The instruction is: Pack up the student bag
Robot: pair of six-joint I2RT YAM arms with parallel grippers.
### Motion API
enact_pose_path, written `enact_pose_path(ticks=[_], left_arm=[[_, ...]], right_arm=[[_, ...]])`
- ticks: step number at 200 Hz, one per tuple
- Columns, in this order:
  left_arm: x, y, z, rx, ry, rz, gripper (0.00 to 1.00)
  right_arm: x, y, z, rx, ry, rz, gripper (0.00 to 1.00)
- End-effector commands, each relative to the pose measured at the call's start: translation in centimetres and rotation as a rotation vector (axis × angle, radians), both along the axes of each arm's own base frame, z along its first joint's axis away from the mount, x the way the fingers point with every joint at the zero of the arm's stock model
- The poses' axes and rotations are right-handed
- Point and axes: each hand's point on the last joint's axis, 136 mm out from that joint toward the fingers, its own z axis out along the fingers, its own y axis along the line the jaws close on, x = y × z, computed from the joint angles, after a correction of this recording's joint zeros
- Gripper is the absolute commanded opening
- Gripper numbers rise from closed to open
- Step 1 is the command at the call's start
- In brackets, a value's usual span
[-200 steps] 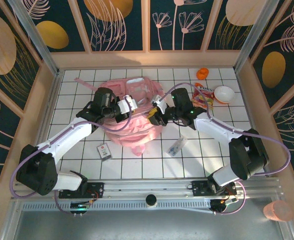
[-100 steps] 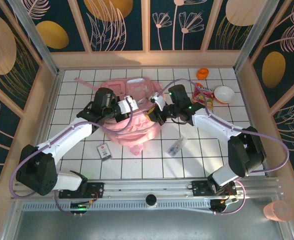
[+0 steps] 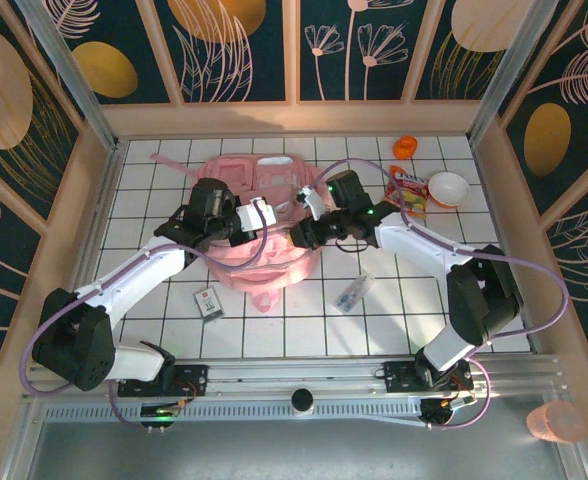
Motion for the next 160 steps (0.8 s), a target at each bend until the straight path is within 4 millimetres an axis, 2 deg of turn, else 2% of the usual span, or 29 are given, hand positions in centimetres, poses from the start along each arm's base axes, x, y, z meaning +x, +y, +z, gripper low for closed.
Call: enact_pose_path(ticks=[1,28,53,63,114,136,160], left_arm=[[0.5,-0.8,2.0,-0.049,-0.078,-0.028,0.0],[0.5,-0.7,1.6,-0.04,-0.073,-0.024,0.0],[0.5,-0.7,1.5,-0.038,-0.074,-0.022,0.0],[0.6,-0.6,1.2,-0.031,-0.073,-0.018,0.0],[0.9,0.5,-1.0,0.075,-0.065,0.004,0.0],[0.9,0.8,-1.6,0.106,-0.066,0.01,0.0],[0.6,0.5,-1.7,0.089,-0.045,-0.005,0.0]], right_arm=[[-0.2,1.5,2.2,0.081,0.008,0.036,0.22],[0.3,1.3,3.2,0.103,-0.006,0.027,0.2],[1.3,0.8,3.6,0.098,-0.025,-0.012,0.03],[1.8,0.5,3.4,0.07,-0.041,-0.038,0.0],[3.8,-2.5,1.4,-0.234,-0.167,-0.128,0.0],[3.3,-2.5,1.3,-0.28,-0.141,-0.107,0.0],[2.1,-1.9,1.2,-0.244,-0.037,-0.083,0.0]])
